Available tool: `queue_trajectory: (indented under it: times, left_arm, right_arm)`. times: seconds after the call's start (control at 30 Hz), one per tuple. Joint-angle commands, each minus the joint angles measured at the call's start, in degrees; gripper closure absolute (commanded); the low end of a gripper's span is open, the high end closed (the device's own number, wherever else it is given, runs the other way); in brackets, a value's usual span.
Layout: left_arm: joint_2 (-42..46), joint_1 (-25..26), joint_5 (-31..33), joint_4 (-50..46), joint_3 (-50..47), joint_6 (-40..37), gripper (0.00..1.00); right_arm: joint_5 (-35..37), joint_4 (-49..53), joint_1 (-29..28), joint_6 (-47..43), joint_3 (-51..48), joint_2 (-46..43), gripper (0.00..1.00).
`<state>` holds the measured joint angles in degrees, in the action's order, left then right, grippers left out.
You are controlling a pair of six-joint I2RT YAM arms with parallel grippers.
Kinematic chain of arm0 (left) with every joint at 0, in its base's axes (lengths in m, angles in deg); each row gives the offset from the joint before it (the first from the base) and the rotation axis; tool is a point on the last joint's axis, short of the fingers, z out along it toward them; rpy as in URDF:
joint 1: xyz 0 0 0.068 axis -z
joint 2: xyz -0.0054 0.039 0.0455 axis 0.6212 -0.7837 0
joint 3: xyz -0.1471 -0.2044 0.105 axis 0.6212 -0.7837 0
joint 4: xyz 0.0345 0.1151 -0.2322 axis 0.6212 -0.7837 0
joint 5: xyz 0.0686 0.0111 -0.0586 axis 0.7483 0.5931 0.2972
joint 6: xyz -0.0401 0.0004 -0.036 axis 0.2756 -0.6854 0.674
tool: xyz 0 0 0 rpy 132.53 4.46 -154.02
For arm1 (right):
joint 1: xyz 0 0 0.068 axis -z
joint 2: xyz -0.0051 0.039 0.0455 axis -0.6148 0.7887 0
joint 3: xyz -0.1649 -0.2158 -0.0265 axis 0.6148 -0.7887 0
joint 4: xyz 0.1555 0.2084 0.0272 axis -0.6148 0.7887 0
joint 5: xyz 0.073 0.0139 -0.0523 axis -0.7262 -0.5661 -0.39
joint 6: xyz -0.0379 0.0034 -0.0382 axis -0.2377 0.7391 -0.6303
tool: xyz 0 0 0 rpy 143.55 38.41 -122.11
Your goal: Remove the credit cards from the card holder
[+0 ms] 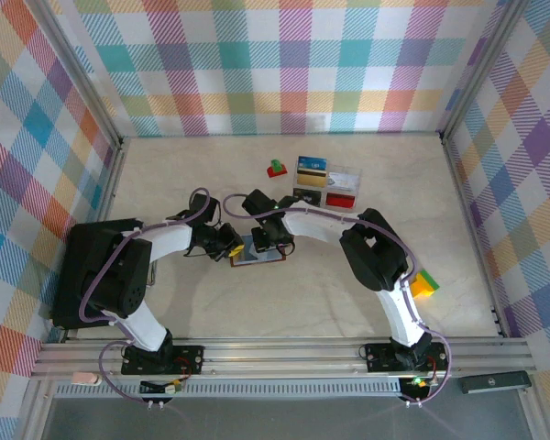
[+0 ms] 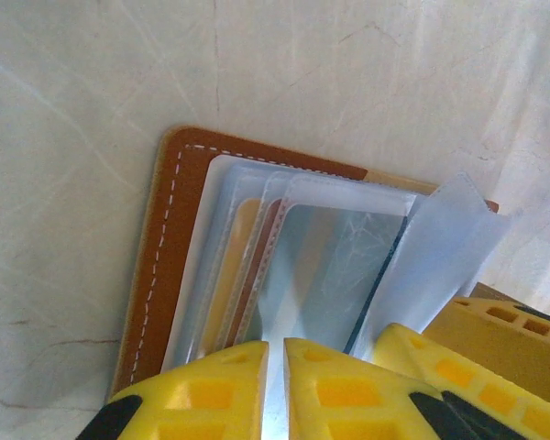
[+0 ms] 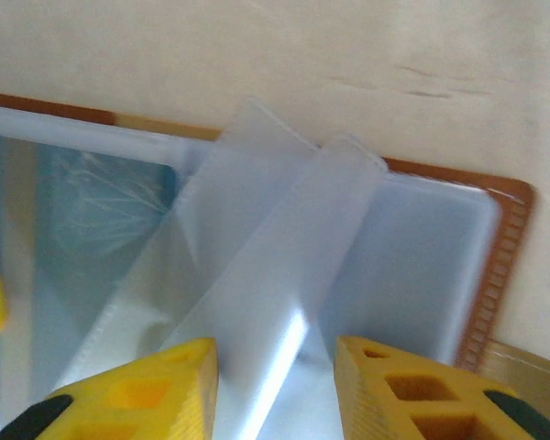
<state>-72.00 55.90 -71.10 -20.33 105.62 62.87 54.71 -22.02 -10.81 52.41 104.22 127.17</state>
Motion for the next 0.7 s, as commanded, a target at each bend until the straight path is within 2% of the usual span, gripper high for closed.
queue_trajectory:
  times: [0.0, 0.17, 0.37, 0.5, 0.67]
  left_arm:
    - [-1.68, 0.17, 3.70, -5.32, 0.18, -1.39, 0.86]
    - [-1.70, 0.17, 2.25, -6.11, 1.57, -2.63, 0.85]
    - [-1.45, 0.65, 0.16, -8.90, 4.89, -5.16, 0.83]
    - [0.28, 0.78, 0.88, -10.72, 6.67, -5.72, 0.79]
    - [2.67, 0.70, 3.99, -12.58, 7.76, -5.95, 0.75]
  right_arm:
    - [5.68, 0.26, 1.27, 2.62, -2.68, -5.23, 0.61]
    - [8.93, -0.75, 3.10, 6.29, -6.60, -9.65, 0.59]
    - [6.95, -6.59, 4.79, 7.17, -12.09, -15.72, 0.58]
    - [0.60, -13.63, 5.41, 4.79, -15.46, -18.97, 0.57]
    - [-14.14, -17.96, 6.04, 1.89, -14.33, -17.41, 0.58]
